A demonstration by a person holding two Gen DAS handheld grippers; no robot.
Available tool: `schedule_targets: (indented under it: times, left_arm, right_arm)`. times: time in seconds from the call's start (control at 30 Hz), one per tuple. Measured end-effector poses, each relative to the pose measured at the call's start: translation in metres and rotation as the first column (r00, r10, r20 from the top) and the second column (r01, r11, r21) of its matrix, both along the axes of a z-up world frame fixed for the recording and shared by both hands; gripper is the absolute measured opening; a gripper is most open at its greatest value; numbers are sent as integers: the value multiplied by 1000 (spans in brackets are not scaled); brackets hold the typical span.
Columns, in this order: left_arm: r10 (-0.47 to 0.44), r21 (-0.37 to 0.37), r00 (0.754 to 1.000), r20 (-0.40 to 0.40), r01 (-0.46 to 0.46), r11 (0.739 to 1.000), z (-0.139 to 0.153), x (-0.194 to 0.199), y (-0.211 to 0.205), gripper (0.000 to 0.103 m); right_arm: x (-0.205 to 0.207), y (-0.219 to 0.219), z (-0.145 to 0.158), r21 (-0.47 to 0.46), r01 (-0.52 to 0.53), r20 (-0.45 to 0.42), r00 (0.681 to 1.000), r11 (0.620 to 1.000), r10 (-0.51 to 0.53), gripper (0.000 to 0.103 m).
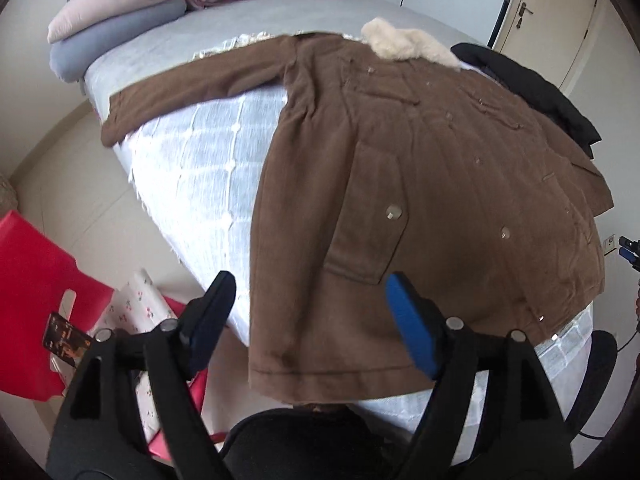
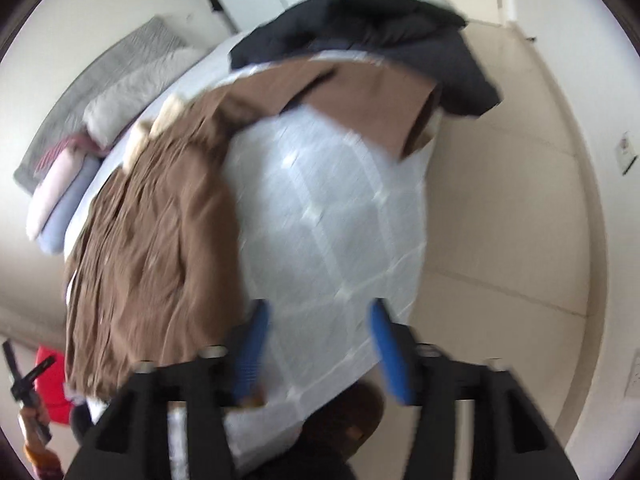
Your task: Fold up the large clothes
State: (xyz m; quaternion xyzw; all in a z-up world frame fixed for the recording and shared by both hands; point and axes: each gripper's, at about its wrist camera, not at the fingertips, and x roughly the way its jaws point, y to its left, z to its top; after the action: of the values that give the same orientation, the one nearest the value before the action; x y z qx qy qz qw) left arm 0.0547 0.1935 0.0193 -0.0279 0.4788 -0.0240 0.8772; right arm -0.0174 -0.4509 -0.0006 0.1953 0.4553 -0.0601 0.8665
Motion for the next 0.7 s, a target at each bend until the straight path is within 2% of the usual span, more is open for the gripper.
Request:
schedule_targets:
  times: [0.1, 0.17, 0.2, 0.33, 0.43, 0.47, 0.53, 0.6, 0.63, 0.67, 0.7]
  left_arm:
    - [-23, -46, 999, 35, 24, 999, 18, 16, -24, 83]
    - [-49, -88, 997, 58, 54, 995, 25, 33, -46, 83]
    - [-61, -101, 996, 63, 67, 993, 26, 39, -57, 84]
    - [-132, -142, 989, 62, 139, 980, 21, 76, -118, 84]
    - [-191, -163, 981, 43, 196, 967, 10, 103, -165, 84]
    - [-214, -174, 976, 35, 217, 961, 4, 111, -179, 84]
    - [-246, -186, 969, 34, 248, 951, -5, 123, -200, 84]
    - [-275, -180, 960, 57, 281, 943, -12, 132, -218, 84]
    - [-286, -172, 955, 77, 296, 940, -17, 136, -226, 84]
    - [-293, -167, 951, 94, 306, 937, -21, 139, -231, 84]
    - [-297, -162, 949, 108, 312, 936, -27, 142, -234, 84]
  right_arm:
    - [27, -14, 20, -90, 26, 27, 999, 996, -24, 69]
    - [60, -16, 30, -145, 14, 30, 999, 989, -10, 70]
    - [68, -18, 33, -156, -21, 55, 998, 988, 29, 70]
    - [121, -10, 38, -282, -97, 3, 995, 955, 102, 71]
    - [158, 2, 29, -393, -147, -61, 989, 907, 134, 71]
    - [167, 5, 26, -413, -152, -125, 986, 898, 109, 71]
    - [184, 8, 21, -451, -175, -138, 983, 875, 125, 71]
    - [197, 7, 11, -451, -189, -145, 980, 872, 137, 70]
    - [201, 6, 5, -443, -193, -148, 979, 876, 141, 62]
    - [204, 6, -2, -422, -200, -152, 977, 885, 148, 36]
    - [204, 5, -6, -386, -198, -155, 977, 901, 148, 21]
